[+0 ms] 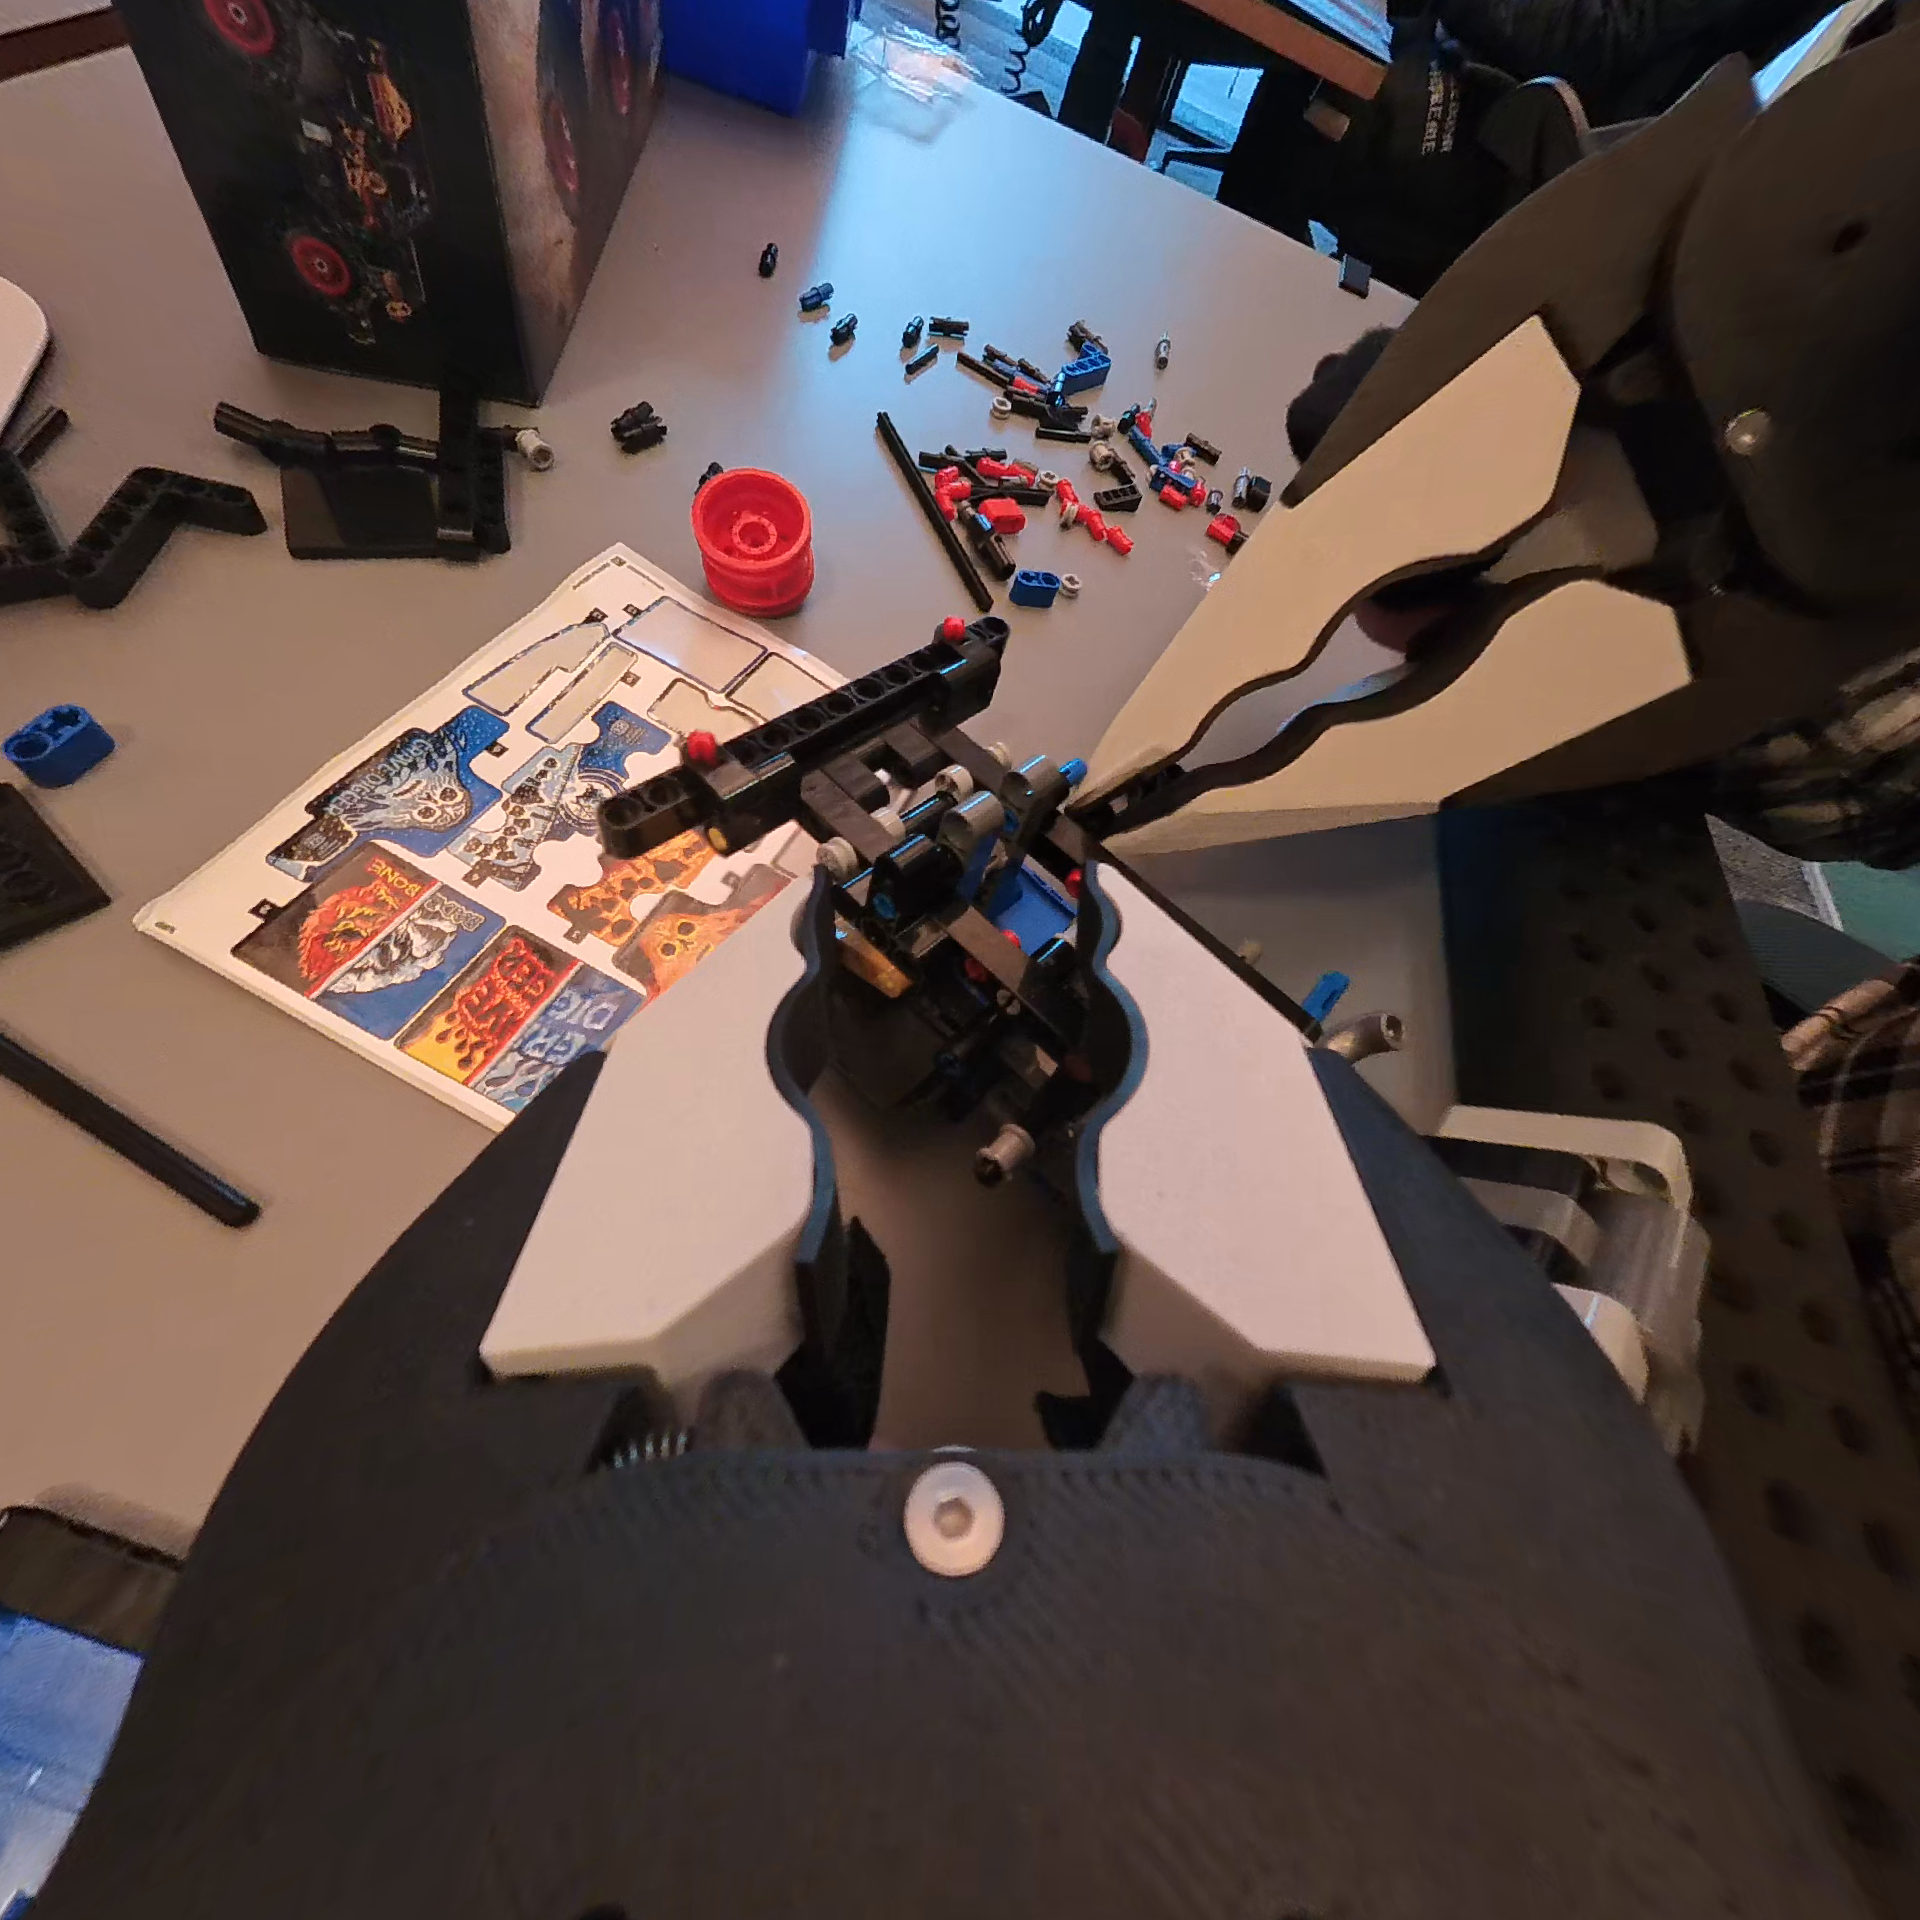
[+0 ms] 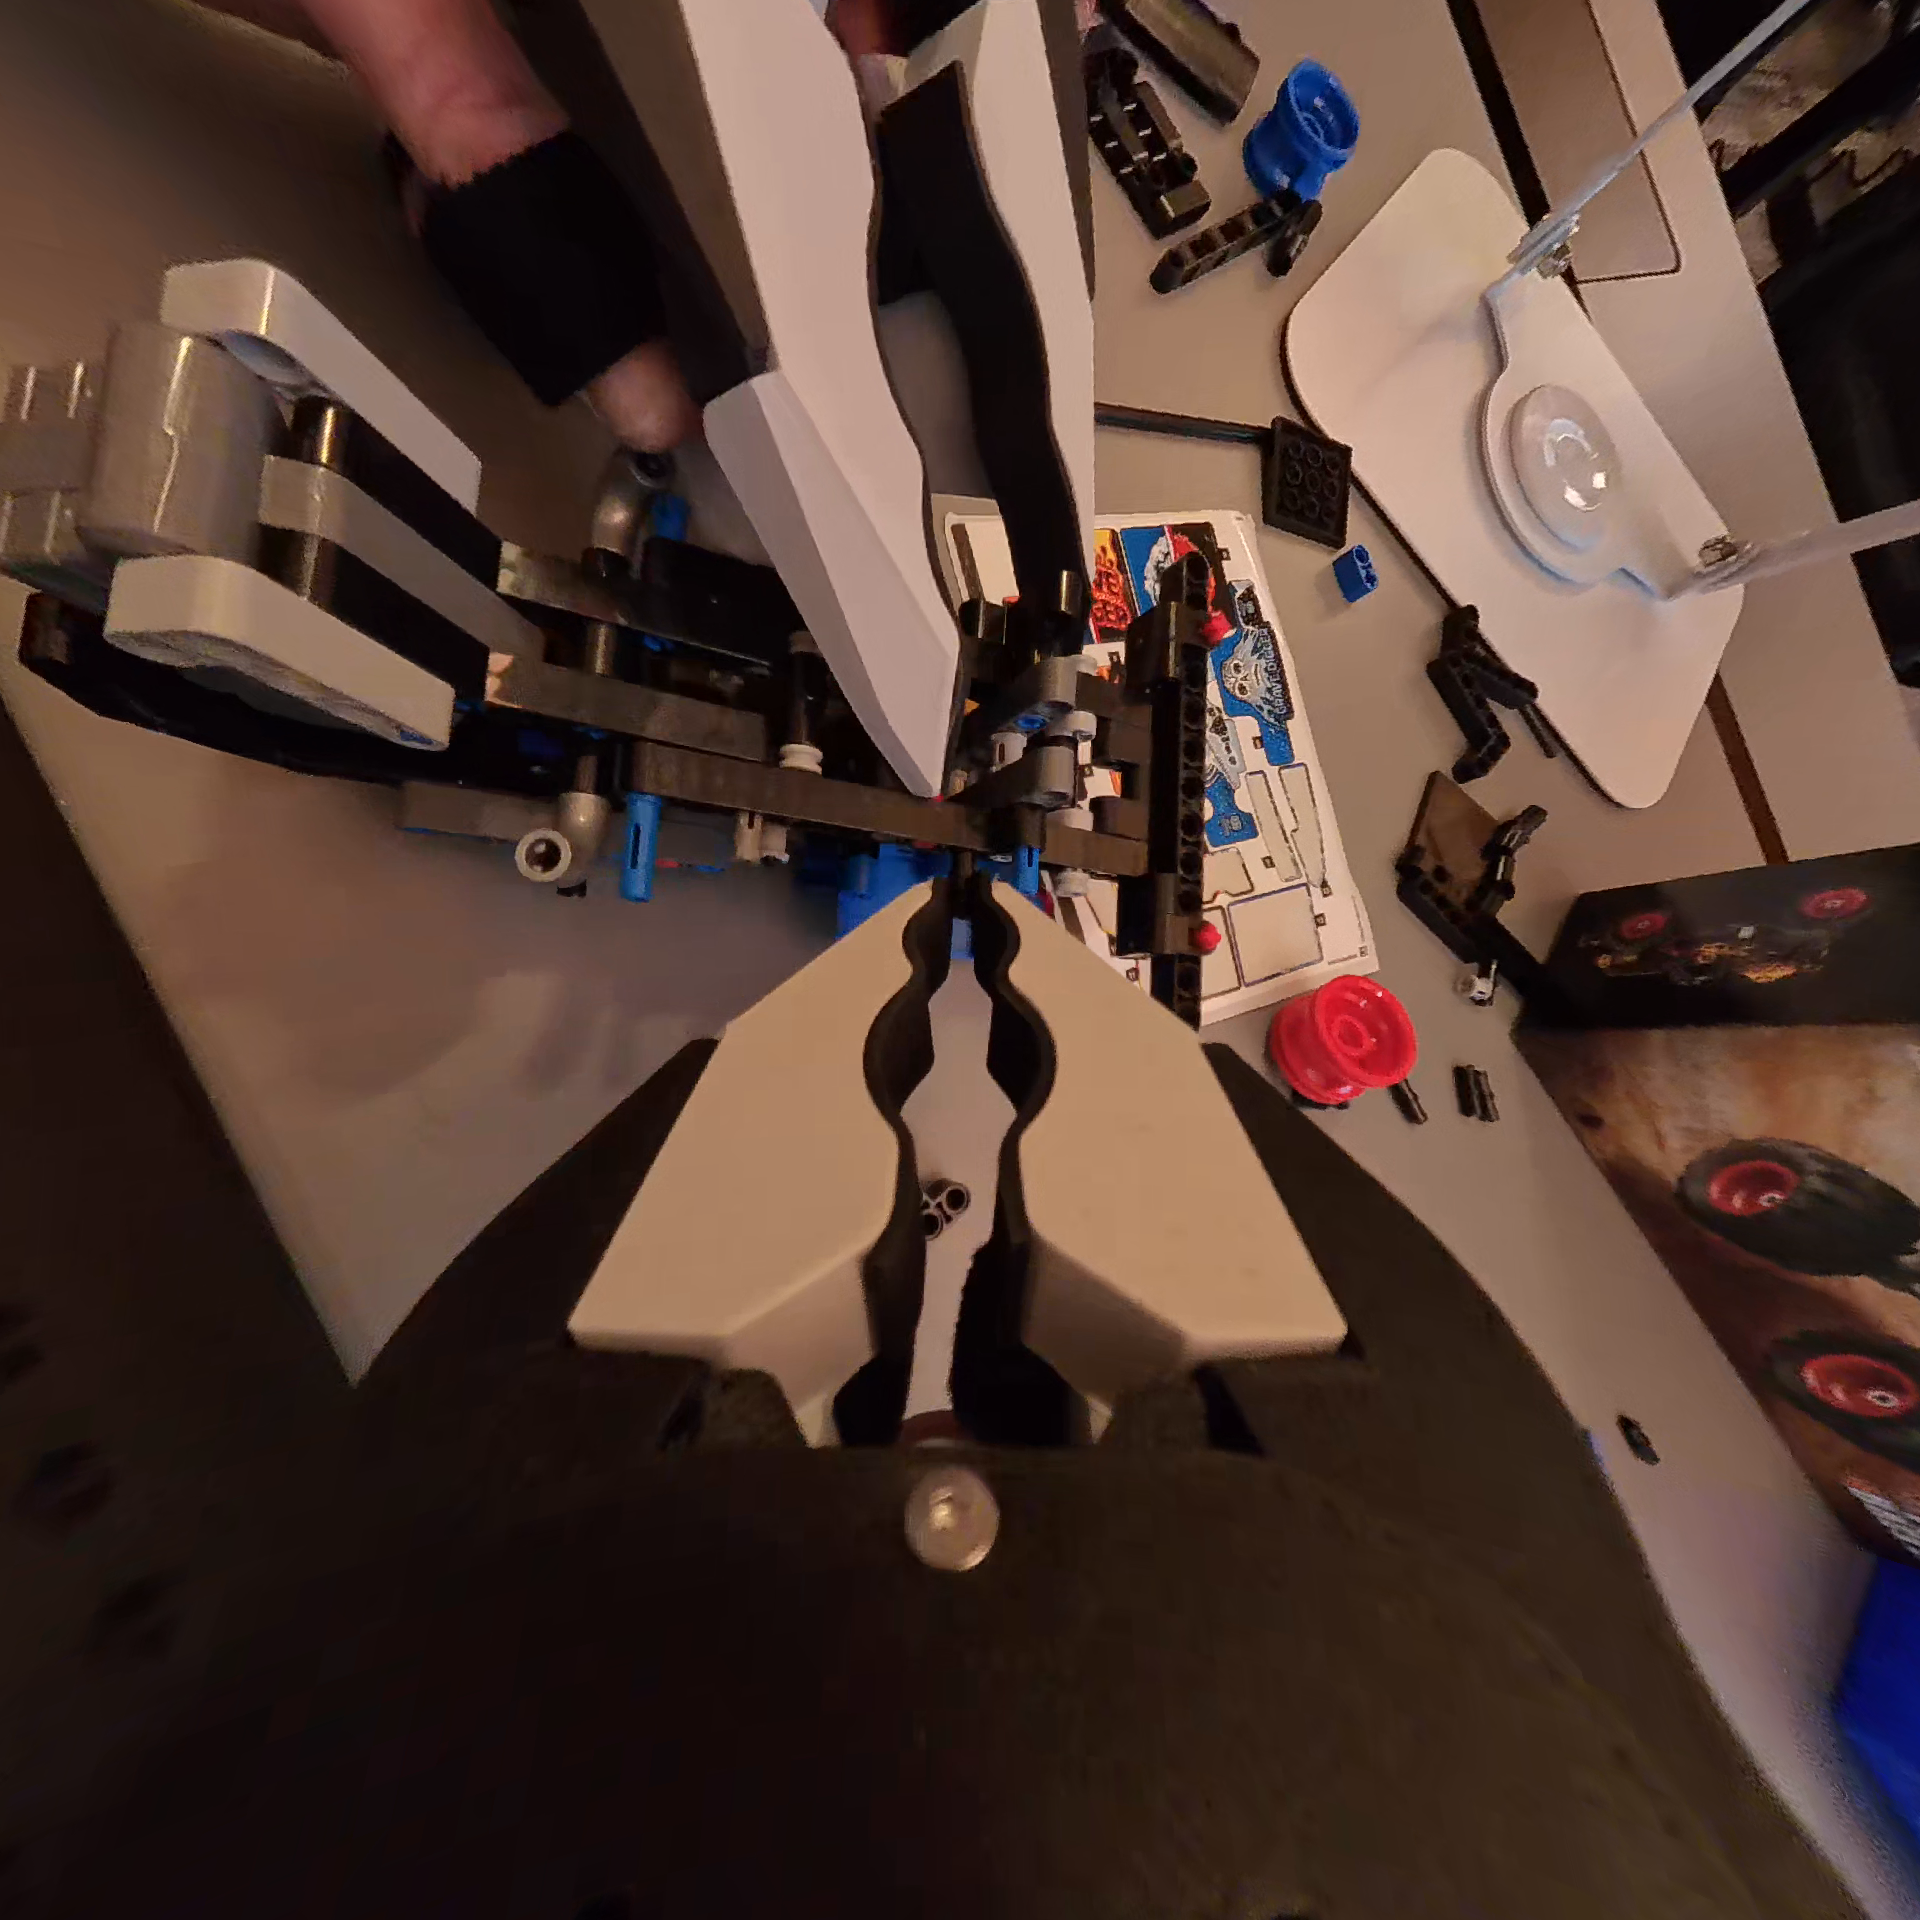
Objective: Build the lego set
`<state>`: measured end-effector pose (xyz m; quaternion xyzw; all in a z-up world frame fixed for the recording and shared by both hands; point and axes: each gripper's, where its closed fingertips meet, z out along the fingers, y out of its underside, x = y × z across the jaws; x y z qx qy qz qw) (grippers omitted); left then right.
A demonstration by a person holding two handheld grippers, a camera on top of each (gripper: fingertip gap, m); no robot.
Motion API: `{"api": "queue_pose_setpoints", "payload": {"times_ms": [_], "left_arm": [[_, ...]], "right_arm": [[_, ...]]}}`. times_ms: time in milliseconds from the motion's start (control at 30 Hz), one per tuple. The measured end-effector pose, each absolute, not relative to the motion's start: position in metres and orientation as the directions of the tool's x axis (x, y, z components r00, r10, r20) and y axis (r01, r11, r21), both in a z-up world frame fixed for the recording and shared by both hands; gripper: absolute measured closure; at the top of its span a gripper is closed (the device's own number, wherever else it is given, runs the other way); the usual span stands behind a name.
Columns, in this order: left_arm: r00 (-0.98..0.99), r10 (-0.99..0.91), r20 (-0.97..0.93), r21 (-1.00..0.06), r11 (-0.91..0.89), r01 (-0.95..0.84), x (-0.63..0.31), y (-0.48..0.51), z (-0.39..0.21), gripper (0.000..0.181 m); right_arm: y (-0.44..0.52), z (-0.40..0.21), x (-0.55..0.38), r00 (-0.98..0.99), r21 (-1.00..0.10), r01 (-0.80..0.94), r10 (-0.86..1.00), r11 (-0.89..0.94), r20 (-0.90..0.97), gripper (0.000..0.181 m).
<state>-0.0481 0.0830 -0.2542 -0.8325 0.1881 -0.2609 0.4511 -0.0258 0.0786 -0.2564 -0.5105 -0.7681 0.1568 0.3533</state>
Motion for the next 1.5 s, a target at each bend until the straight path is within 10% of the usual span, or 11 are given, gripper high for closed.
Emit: {"api": "queue_pose_setpoints", "payload": {"times_ms": [500, 1500], "left_arm": [[0.791, -0.536, 0.295, -0.84, -0.54, -0.052, -0.052, 0.083, -0.255, 0.137], [0.779, -0.557, 0.288, -0.838, -0.541, -0.076, -0.047, 0.081, -0.255, 0.143]], "right_arm": [[0.076, -0.255, -0.031, -0.213, -0.795, 0.597, 0.977, 0.109, -0.025, 0.179], [0.151, -0.227, 0.046, -0.073, -0.811, 0.583, 0.997, 0.048, 0.007, 0.171]]}}
